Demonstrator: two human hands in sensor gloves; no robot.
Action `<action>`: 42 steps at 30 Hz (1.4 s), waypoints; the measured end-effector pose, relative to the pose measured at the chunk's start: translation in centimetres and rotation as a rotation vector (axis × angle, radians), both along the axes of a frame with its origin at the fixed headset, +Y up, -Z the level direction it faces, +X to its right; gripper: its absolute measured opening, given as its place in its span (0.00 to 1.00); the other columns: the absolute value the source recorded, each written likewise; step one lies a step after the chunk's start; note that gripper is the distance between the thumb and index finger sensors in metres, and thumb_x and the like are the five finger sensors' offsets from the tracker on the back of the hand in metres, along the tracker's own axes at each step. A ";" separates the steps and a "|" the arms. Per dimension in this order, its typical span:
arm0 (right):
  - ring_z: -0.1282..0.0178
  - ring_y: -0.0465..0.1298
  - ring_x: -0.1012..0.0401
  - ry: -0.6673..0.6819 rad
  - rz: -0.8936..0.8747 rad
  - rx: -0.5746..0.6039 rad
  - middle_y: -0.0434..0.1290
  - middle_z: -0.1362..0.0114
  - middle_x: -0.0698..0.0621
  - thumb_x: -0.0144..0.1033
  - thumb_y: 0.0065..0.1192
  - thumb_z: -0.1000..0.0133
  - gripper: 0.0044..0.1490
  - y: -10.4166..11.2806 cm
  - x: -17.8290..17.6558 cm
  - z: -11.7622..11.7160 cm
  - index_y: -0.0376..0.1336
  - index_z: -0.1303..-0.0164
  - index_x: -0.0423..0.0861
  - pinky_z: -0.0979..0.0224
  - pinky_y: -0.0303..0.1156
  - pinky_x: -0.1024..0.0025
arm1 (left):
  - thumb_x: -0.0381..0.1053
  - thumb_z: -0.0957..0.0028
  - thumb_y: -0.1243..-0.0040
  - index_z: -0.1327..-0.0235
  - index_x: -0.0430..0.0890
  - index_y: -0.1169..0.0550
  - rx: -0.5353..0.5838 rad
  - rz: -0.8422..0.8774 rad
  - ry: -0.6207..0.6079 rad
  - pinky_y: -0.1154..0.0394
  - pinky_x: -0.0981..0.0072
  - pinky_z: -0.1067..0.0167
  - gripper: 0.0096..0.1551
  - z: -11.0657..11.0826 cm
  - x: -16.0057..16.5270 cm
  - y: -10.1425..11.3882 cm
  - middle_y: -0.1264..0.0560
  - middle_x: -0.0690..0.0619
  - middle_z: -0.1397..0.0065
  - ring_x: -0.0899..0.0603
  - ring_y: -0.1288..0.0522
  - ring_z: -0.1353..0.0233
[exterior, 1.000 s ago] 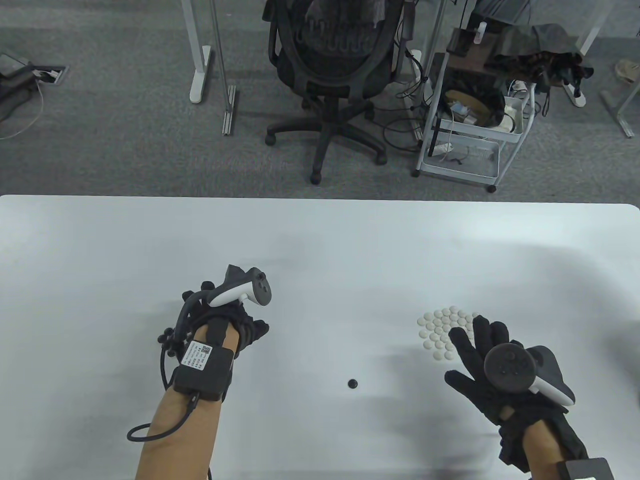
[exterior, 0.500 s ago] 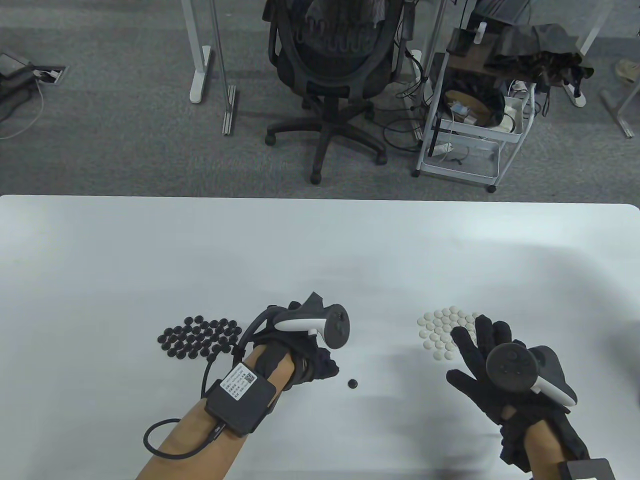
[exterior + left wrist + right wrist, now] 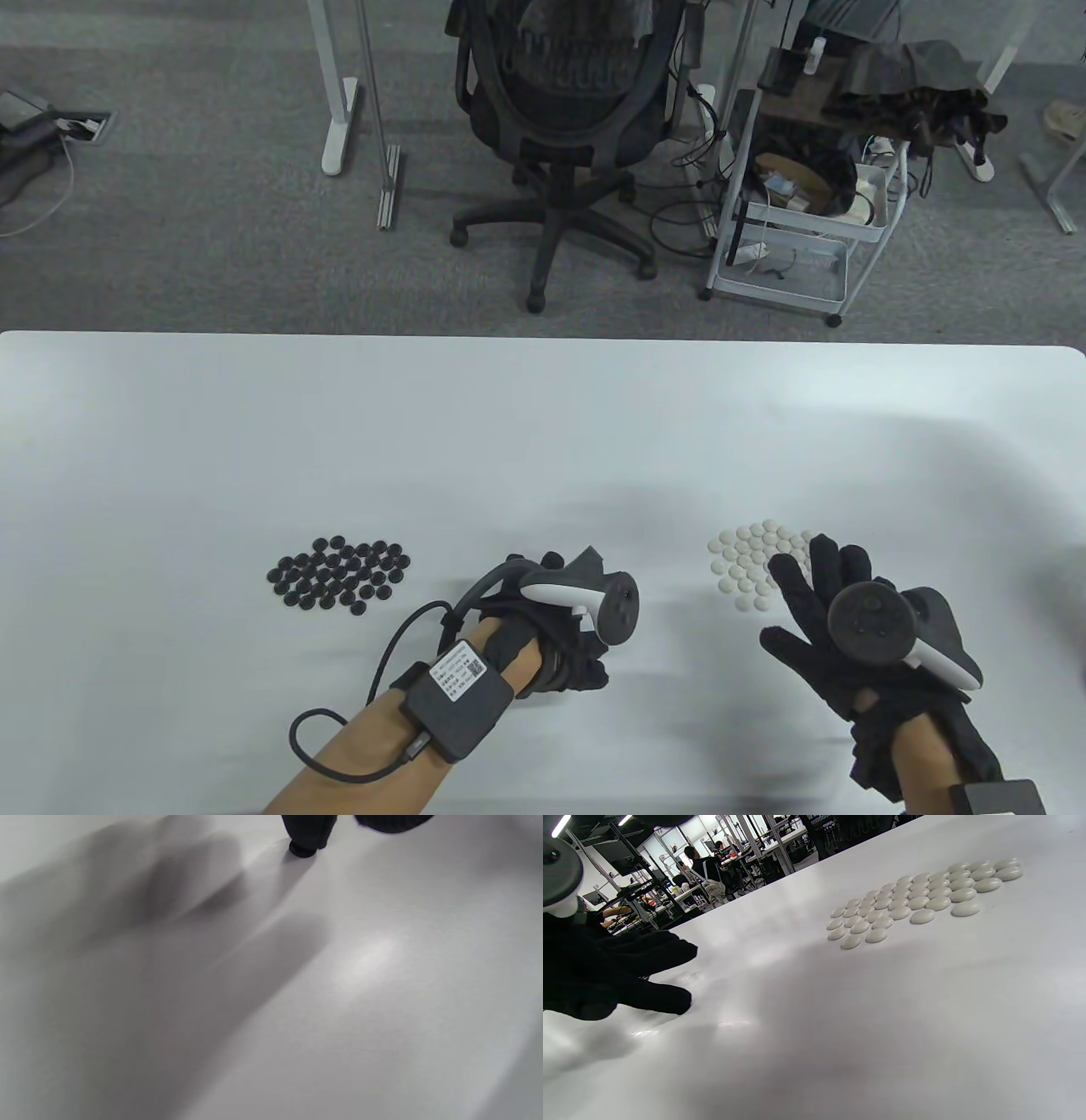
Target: Go stone sorting task
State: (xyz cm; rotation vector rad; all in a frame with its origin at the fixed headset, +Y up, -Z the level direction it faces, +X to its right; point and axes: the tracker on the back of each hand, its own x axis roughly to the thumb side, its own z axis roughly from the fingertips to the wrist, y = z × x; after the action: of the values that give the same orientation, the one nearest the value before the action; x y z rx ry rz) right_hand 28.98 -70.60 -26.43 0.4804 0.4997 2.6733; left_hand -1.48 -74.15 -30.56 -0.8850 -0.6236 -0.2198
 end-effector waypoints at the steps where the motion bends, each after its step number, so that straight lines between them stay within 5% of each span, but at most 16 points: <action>1: 0.29 0.19 0.30 0.000 0.000 -0.001 0.18 0.22 0.29 0.58 0.36 0.39 0.52 0.0 0.0 0.0 0.29 0.15 0.42 0.37 0.24 0.21 | 0.61 0.40 0.65 0.15 0.54 0.39 0.016 -0.015 0.030 0.70 0.13 0.42 0.38 -0.3 -1.3 0.2 0.71 0.28 0.18 0.19 0.76 0.28; 10: 0.29 0.19 0.30 -0.006 0.005 0.000 0.18 0.22 0.29 0.58 0.36 0.39 0.52 0.0 0.0 -0.1 0.29 0.15 0.43 0.37 0.24 0.21 | 0.61 0.41 0.66 0.15 0.54 0.37 0.015 -0.066 0.319 0.72 0.14 0.43 0.38 -1.2 -13.1 0.5 0.73 0.29 0.19 0.19 0.76 0.28; 16: 0.29 0.19 0.30 -0.007 0.022 -0.017 0.18 0.22 0.29 0.58 0.36 0.39 0.52 -0.4 -0.1 -0.3 0.29 0.15 0.43 0.37 0.24 0.21 | 0.61 0.41 0.66 0.15 0.55 0.39 0.030 -0.065 0.427 0.72 0.14 0.43 0.38 -0.4 -17.7 0.3 0.74 0.30 0.19 0.20 0.77 0.28; 31: 0.29 0.19 0.30 -0.005 0.031 -0.020 0.18 0.22 0.28 0.58 0.36 0.39 0.52 -0.5 -0.4 -0.2 0.28 0.15 0.42 0.37 0.24 0.21 | 0.60 0.41 0.66 0.14 0.54 0.43 0.040 -0.027 0.569 0.74 0.14 0.43 0.38 -0.7 -21.6 0.4 0.76 0.29 0.20 0.20 0.79 0.29; 37: 0.29 0.19 0.30 -0.006 0.030 -0.017 0.18 0.22 0.28 0.58 0.36 0.39 0.52 -0.4 -0.4 -0.3 0.28 0.15 0.43 0.37 0.24 0.21 | 0.61 0.39 0.68 0.11 0.48 0.52 0.213 0.221 0.569 0.75 0.14 0.42 0.43 -0.3 -20.8 5.4 0.79 0.28 0.21 0.20 0.82 0.29; 42: 0.29 0.18 0.31 -0.003 0.033 -0.012 0.18 0.22 0.29 0.58 0.36 0.39 0.52 -0.5 -0.5 -0.3 0.27 0.16 0.43 0.37 0.23 0.22 | 0.62 0.35 0.63 0.13 0.39 0.61 0.523 0.348 0.432 0.74 0.13 0.39 0.48 2.2 -18.4 10.3 0.79 0.26 0.19 0.20 0.81 0.28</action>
State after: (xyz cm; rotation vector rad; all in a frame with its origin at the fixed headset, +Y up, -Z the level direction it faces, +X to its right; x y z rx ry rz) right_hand 28.52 -71.06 -26.68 0.4692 0.5271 2.7008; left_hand -19.87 -63.86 -28.40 -0.2909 -0.2825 0.1226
